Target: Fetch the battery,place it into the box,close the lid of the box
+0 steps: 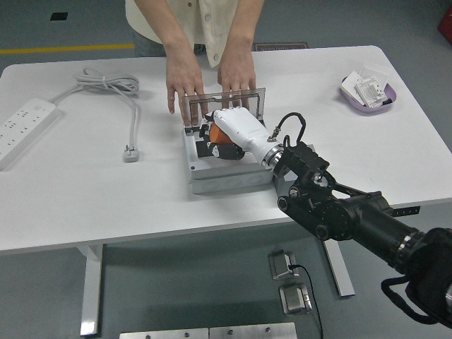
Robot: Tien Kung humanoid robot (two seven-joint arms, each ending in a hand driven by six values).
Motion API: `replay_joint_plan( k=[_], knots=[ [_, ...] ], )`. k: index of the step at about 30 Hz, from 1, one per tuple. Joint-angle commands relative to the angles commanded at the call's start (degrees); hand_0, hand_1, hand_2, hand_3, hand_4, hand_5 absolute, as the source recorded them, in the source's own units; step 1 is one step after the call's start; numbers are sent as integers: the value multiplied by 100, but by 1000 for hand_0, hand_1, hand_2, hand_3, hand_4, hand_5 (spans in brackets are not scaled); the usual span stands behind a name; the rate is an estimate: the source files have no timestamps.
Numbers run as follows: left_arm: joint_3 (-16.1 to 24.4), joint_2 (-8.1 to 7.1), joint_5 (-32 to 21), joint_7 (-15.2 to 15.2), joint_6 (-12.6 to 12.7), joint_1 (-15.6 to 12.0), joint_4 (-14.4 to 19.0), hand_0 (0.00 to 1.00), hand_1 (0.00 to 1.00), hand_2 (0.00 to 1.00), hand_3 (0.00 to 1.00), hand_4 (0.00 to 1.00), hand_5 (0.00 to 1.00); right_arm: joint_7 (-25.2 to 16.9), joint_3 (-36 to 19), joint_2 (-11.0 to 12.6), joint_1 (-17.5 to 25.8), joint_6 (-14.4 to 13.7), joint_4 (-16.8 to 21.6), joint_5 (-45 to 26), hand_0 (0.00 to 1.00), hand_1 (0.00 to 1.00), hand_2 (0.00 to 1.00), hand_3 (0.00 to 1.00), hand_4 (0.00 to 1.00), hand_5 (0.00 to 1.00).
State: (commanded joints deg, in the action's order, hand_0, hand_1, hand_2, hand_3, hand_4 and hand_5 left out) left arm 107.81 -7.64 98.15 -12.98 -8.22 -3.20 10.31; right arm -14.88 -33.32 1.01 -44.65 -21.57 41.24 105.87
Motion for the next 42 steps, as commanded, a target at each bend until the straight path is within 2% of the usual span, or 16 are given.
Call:
replay_joint_plan(
  k=[4, 5, 10, 11, 16, 17, 22, 23, 28, 29, 42],
  knots=[
    [0, 2, 1, -2, -1, -3, 0, 599, 691, 717, 761, 808, 912, -34, -45, 0, -8, 27, -30, 10, 233, 295, 405, 418, 113, 2],
    [0, 2, 2, -3, -1, -3, 0, 599, 691, 717, 761, 808, 912, -36, -50, 0, -9, 33, -34, 12, 253, 338, 440, 540, 382, 14],
    [4, 4, 7, -2, -2, 0, 0, 599, 691, 717, 761, 808, 912, -40, -68, -1, -8, 61, -65, 7, 253, 338, 440, 540, 382, 14],
    [4, 4, 8, -1, -3, 2, 0, 599, 691, 717, 760, 808, 912, -41, -72, -1, -8, 66, -73, 5, 273, 368, 483, 633, 579, 298],
    [4, 5, 7, 2, -5, 3, 0, 599, 691, 717, 760, 808, 912, -41, -79, 10, -8, 79, -106, 2, 273, 368, 483, 633, 579, 298],
    [3, 7, 5, 0, -9, 2, 0, 599, 691, 716, 761, 808, 913, -38, -82, 12, -10, 79, -114, 3, 316, 389, 484, 626, 793, 412],
    [-5, 13, 0, -3, -29, -2, 0, 599, 691, 716, 761, 808, 913, -27, -79, 22, -14, 82, -126, 4, 316, 389, 484, 626, 793, 412],
    [-4, 13, 0, -2, -32, -2, 0, 599, 691, 716, 761, 807, 912, -27, -78, 24, -14, 82, -126, 2, 312, 393, 488, 630, 849, 448],
    [-7, 10, 2, 3, -39, -3, 0, 599, 691, 716, 761, 807, 912, -25, -73, 28, -13, 89, -127, -3, 312, 393, 488, 630, 849, 448],
    [-7, 9, 2, 3, -41, -3, 0, 599, 690, 716, 761, 807, 912, -26, -73, 28, -13, 91, -129, -5, 277, 389, 488, 625, 879, 472],
    [-30, 4, -20, 6, -59, -6, 0, 598, 687, 715, 761, 807, 912, -46, -69, 56, -14, 118, -122, -25, 265, 377, 480, 617, 899, 497]
  ],
)
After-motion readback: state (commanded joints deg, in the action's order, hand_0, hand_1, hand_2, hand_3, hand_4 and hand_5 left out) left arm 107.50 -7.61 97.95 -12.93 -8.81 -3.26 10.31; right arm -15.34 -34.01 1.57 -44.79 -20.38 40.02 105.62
